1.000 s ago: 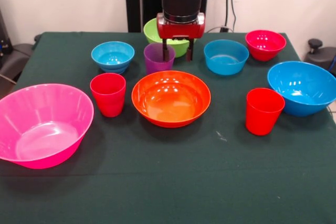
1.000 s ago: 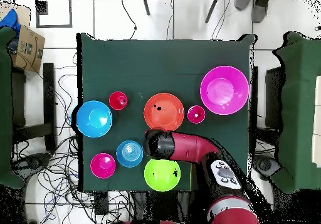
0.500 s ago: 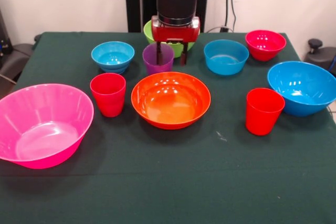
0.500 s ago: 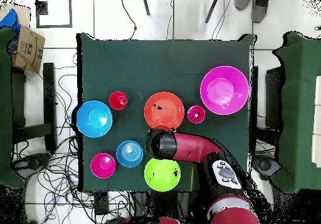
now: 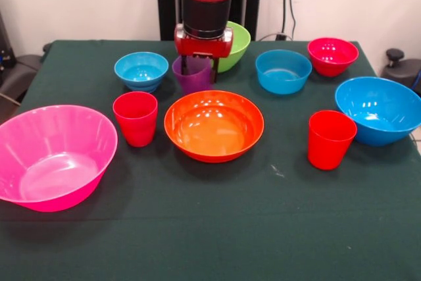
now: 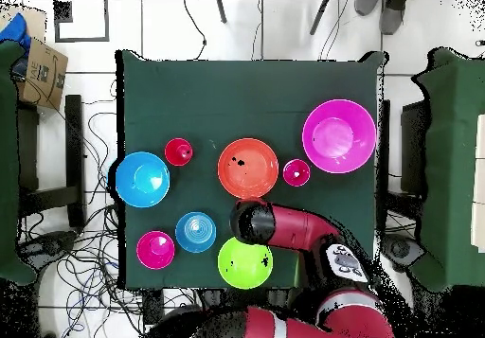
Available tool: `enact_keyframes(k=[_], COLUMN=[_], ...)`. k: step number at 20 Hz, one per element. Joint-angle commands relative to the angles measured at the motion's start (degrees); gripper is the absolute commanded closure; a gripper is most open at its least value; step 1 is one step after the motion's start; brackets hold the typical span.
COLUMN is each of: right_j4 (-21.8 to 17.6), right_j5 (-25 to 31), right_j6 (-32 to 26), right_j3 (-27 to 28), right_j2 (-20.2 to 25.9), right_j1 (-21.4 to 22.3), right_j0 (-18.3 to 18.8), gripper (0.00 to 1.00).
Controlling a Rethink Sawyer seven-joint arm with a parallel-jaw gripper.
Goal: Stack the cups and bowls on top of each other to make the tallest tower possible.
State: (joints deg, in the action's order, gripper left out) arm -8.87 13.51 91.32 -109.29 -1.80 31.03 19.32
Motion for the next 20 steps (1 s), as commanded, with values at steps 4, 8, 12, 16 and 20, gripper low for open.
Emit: enact_keyframes(k=[4,8,12,16,20], right_j4=[0.2,0.7,1.2,0.3,1.1], right_j5=[0.0,0.2,-0.6,-1.2,-2.4], right_j6=[7.5,7.7,8.9,8.4,9.1], right_j3=[3.1,2.5,1.7,2.4,1.2], right_j2=[1.7,2.2,1.8,0.9,2.4], right_j1=[-3.6,-4.2,-3.9,-3.8,-3.4], right_j0=[-0.2,0.4,0.1,-1.0,0.0], gripper=[0.0,0.0,0.0,0.0,0.0])
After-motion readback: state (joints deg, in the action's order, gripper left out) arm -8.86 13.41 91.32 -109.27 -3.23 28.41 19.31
